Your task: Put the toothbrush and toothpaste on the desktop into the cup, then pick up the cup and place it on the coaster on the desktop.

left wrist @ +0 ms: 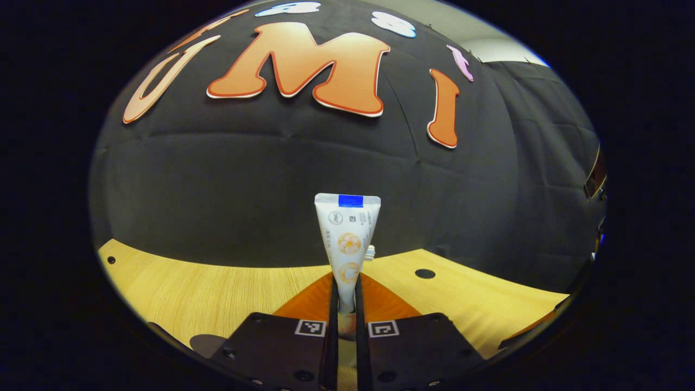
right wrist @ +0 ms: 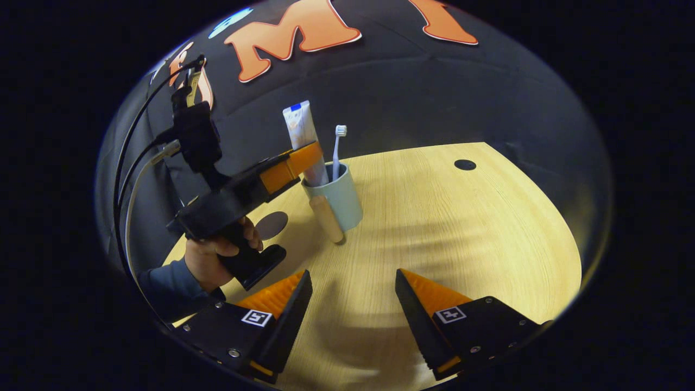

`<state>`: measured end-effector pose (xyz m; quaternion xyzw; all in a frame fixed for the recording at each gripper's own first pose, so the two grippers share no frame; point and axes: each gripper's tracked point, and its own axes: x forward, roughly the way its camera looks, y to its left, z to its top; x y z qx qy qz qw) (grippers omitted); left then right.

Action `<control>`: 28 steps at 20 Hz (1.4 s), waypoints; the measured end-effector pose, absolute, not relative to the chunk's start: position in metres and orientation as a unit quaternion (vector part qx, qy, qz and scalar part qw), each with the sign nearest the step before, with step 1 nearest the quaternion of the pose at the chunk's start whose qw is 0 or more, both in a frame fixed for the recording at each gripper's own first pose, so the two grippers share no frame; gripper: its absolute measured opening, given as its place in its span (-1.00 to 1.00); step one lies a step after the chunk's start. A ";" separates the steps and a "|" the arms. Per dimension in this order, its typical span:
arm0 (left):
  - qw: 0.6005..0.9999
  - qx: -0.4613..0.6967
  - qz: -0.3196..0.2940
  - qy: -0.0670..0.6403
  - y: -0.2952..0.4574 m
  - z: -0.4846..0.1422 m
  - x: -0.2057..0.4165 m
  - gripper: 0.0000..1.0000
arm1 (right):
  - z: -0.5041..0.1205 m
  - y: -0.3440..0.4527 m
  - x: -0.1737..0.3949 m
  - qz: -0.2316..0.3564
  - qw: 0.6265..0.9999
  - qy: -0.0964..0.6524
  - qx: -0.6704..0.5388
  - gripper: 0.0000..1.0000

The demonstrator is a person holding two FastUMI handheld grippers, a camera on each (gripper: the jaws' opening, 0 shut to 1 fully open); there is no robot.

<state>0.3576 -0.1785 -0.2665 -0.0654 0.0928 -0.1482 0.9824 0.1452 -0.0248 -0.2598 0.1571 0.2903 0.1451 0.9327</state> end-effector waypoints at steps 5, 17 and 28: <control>0.980 -0.068 -0.158 0.104 -0.177 -0.258 0.345 0.58 | -0.258 -0.032 0.147 0.136 0.935 0.289 0.156 0.87; 0.981 -0.075 -0.119 0.135 -0.123 -0.195 0.285 0.94 | -0.231 -0.026 0.163 0.133 0.939 0.292 0.128 0.87; 0.991 -0.057 0.001 0.125 -0.014 -0.113 0.198 0.93 | -0.217 0.000 0.201 0.146 0.930 0.329 0.070 0.87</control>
